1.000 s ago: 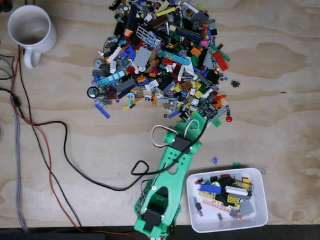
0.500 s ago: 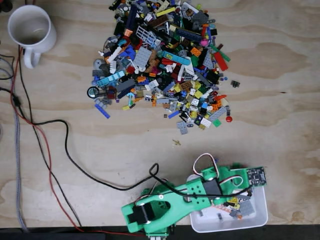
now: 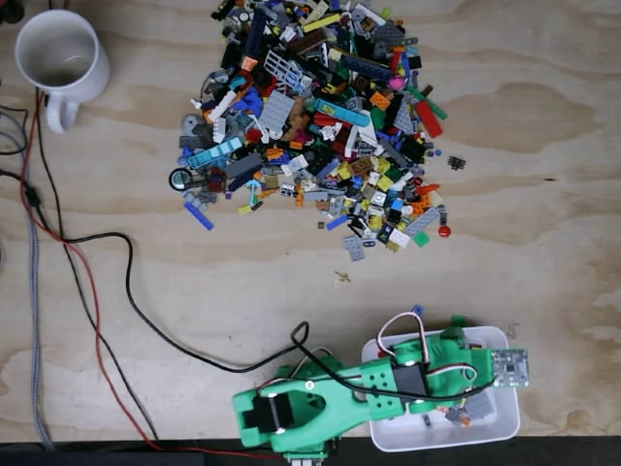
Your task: Find the closest Lego and put it in the bin.
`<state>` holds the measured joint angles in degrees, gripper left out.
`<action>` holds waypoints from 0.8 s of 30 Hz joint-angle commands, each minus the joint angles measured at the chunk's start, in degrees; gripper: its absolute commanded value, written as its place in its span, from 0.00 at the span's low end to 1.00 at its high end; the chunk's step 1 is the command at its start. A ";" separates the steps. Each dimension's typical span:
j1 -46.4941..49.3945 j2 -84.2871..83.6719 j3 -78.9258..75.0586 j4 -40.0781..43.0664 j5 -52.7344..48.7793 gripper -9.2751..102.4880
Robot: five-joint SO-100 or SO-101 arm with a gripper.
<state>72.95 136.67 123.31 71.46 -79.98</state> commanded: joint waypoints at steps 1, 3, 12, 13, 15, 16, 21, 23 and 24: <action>-18.11 0.79 -1.93 -3.96 6.42 0.22; -28.65 0.18 -2.29 -4.31 10.02 0.19; -64.16 5.27 1.85 -3.87 20.57 0.17; -66.88 5.89 2.20 -3.69 21.18 0.17; -71.19 6.24 3.08 -4.13 21.88 0.17; -72.77 6.50 3.52 -4.57 22.06 0.17; -76.20 6.42 5.54 -6.33 21.71 0.17; -76.11 6.33 5.62 -6.50 21.71 0.17; -76.03 6.06 5.62 -6.50 21.71 0.17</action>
<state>-2.37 140.98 129.73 65.92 -58.54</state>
